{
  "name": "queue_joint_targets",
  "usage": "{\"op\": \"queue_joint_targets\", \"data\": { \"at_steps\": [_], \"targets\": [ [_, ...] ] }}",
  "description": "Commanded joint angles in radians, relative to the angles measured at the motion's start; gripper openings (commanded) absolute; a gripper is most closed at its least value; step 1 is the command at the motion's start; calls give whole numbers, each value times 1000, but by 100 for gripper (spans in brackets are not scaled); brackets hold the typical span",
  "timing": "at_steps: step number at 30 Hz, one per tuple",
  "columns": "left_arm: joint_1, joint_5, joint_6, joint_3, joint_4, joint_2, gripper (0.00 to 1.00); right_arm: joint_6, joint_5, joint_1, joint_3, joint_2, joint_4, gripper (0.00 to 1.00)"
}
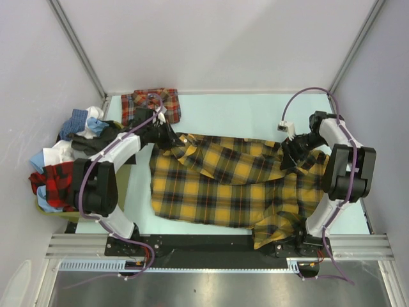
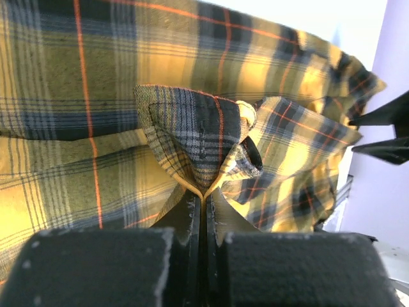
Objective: Fold and stack the long sleeve shirts
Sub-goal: Fold the shirt
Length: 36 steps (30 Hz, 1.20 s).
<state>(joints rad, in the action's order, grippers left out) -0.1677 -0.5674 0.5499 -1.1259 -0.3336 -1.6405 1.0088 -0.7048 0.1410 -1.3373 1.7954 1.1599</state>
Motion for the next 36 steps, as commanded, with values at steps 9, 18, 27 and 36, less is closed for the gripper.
{"op": "queue_joint_targets", "data": {
  "at_steps": [9, 18, 27, 36],
  "targets": [
    [0, 75, -65, 40, 94, -64, 0, -9, 166, 45, -272, 143, 32, 5],
    [0, 116, -152, 41, 29, -124, 14, -71, 159, 121, -338, 130, 86, 54],
    [0, 69, -336, -31, -67, -35, 52, -432, 93, 344, -407, 90, 63, 56],
    [13, 100, -485, -130, -128, -58, 78, -515, 142, 345, -234, 105, -120, 60]
  ]
}}
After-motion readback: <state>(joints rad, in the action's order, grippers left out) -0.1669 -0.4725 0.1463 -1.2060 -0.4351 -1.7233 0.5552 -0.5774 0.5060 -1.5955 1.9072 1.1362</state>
